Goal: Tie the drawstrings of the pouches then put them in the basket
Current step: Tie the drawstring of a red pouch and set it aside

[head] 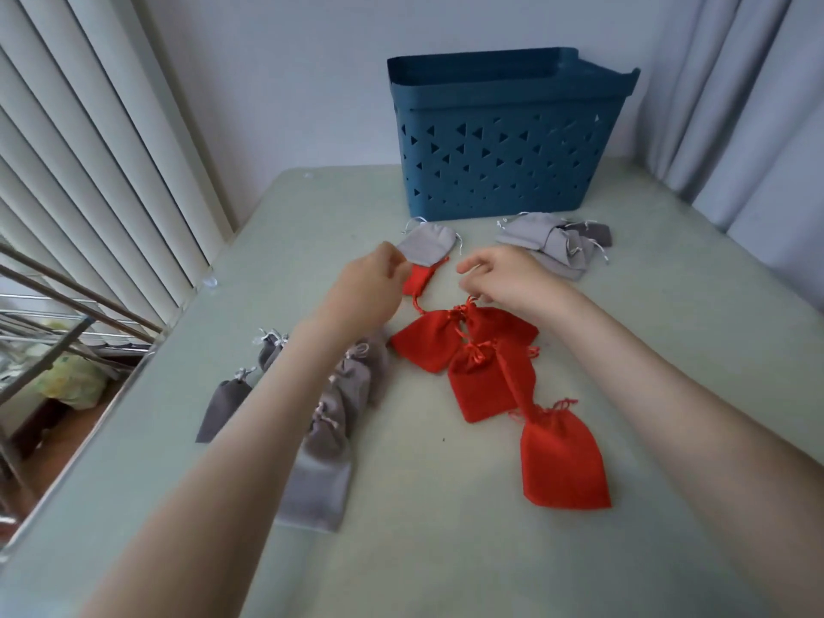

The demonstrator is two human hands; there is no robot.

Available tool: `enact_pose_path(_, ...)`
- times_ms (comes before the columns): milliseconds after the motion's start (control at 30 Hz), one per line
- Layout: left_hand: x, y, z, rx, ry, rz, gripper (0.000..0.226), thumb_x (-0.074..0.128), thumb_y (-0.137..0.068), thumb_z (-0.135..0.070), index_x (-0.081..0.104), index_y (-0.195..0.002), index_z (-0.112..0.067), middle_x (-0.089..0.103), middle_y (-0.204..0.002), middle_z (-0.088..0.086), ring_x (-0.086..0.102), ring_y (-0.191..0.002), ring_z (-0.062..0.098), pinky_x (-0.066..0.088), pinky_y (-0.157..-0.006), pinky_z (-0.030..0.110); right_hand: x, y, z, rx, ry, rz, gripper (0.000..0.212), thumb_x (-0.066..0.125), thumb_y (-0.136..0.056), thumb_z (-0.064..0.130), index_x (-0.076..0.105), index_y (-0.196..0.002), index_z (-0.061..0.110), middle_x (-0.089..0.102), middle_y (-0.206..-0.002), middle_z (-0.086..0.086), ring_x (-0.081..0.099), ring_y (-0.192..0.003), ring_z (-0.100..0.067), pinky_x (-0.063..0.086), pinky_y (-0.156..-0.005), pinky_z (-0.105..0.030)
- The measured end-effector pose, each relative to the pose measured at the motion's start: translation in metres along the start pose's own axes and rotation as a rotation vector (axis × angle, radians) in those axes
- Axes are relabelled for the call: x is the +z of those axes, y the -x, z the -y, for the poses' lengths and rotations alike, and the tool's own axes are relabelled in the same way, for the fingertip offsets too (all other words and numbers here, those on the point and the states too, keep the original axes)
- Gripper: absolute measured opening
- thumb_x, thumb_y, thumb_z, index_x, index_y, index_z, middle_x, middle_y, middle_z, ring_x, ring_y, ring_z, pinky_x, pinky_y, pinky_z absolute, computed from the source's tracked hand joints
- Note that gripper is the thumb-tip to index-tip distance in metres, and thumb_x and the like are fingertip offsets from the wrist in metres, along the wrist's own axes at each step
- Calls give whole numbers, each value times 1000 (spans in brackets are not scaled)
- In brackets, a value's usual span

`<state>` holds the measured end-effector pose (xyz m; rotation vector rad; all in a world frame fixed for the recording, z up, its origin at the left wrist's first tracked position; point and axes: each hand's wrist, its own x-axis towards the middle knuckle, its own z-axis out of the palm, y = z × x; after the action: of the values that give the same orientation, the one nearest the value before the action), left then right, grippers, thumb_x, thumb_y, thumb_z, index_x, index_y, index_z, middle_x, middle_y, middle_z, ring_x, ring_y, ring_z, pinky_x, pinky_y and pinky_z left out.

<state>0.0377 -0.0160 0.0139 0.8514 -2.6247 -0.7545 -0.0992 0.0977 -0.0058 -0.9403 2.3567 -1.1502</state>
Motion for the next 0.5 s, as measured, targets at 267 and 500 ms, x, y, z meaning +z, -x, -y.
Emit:
enact_pose_path(267,9,-40,30,-64,-128,45,37,38,-92,-2,49,-128,-8,56,-126,17,52,-114,29,37,-85,27,55,-68,-2,-168,486,144,40,71,-77,26,61,-115,24,51,-122,-4,51,-113,-26,42,-96,-36)
enact_pose_path(500,16,-43,33,67,-135,50,50,56,-89,-12,42,-137,-15,53,-129,13,49,-118,28,30,-86,22,50,-64,4,-373,392,6,21,54,-93,25,65,-108,16,57,-111,-1,47,-111,-20,34,-95,-35)
